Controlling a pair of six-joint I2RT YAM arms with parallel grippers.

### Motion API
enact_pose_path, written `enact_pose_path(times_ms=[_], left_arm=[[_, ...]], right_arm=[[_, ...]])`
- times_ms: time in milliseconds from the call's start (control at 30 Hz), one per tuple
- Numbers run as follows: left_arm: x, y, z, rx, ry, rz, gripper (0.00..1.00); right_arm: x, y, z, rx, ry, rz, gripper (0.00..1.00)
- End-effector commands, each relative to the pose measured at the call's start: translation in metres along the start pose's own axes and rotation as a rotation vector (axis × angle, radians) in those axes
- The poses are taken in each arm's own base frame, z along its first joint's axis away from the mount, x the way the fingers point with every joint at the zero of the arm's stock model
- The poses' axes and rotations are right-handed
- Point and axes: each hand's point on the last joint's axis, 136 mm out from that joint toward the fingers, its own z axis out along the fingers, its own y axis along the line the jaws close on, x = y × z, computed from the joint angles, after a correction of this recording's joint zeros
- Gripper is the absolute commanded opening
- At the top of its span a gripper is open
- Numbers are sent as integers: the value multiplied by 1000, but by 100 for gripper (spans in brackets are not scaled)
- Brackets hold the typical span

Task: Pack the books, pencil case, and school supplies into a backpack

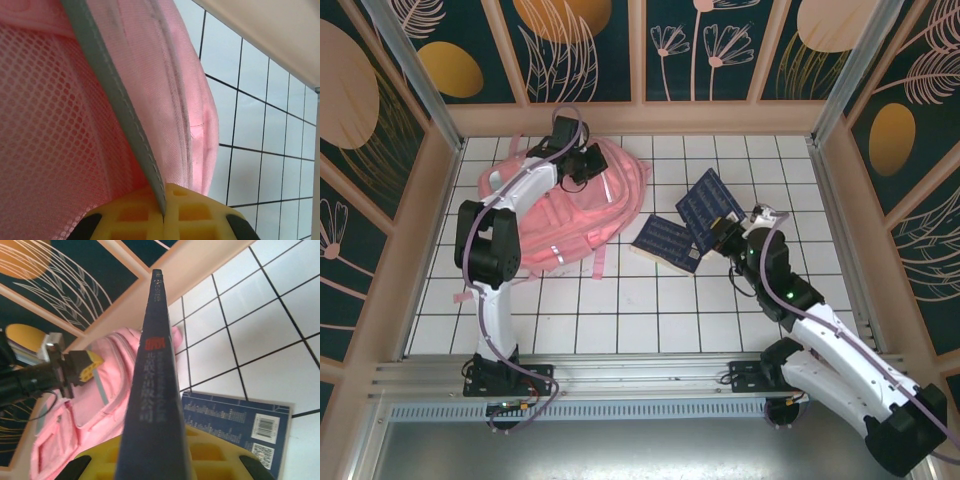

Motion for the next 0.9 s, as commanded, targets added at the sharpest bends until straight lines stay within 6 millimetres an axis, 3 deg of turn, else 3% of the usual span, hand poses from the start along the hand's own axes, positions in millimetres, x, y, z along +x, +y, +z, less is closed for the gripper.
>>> enact_pose_path(times_ms=[0, 200, 400, 467, 600, 667, 867], left_arm=[[-15, -55, -54, 137, -41, 168, 0], [-16, -122, -147, 349, -106, 328, 0], [-5, -159, -251, 502, -276, 440, 0], [7, -164, -272, 559, -293, 467, 0], [36, -168, -288, 643, -229, 540, 0], [41, -163, -294, 635, -253, 567, 0], [73, -165, -303, 785, -188, 597, 0]], right_arm=[[-17, 15, 2, -9, -15, -61, 0], [-30, -8, 19, 47, 43, -26, 0], [-44, -4, 35, -6, 126, -30, 0], [-54, 6, 35, -33, 133, -51, 0], [-72, 33, 23, -82, 152, -139, 0], [-82, 41, 15, -80, 144, -174, 0], [-117, 44, -24, 50, 60, -277, 0]])
